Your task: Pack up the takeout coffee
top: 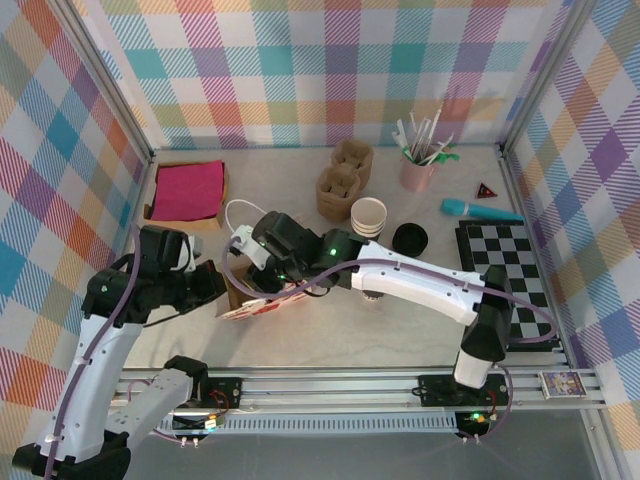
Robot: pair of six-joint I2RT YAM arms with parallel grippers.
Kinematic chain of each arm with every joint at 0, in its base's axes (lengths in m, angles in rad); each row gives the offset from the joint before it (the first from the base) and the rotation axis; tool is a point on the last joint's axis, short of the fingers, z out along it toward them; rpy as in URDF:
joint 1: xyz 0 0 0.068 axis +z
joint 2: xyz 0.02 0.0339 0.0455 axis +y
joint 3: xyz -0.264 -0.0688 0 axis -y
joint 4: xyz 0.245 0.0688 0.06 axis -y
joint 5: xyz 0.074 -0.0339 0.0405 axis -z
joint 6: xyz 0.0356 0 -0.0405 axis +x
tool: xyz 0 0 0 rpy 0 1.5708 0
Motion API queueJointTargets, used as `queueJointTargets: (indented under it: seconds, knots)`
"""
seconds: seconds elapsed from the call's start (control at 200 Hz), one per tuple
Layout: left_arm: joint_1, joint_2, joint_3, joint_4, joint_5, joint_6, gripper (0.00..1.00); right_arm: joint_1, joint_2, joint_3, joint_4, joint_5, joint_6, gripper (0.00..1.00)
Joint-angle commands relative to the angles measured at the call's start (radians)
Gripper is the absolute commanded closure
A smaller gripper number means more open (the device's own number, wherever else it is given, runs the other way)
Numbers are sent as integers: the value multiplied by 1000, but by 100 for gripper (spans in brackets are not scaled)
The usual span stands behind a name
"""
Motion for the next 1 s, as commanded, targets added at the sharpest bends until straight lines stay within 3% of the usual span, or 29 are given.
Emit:
queueJointTargets:
  seconds: [0.0, 0.2, 0.41, 0.82, 0.995]
  knots:
    - [-9, 26, 14, -48, 2, -6, 100, -23, 19, -32, -13, -90, -113, 97]
    - [-8, 28, 29, -49, -5, 0, 100, -103, 73, 37, -65, -213, -243, 98]
    - [-8, 42, 47, -48, -6, 7, 100, -106, 111, 66, -157, -234, -548, 100]
    - [-8, 98, 103, -21, 15, 50, 100, -87, 146, 37, -172, 2, -738, 100]
    - [-8, 111, 133, -33, 28, 88, 100, -104, 208, 113, -255, -25, -743, 100]
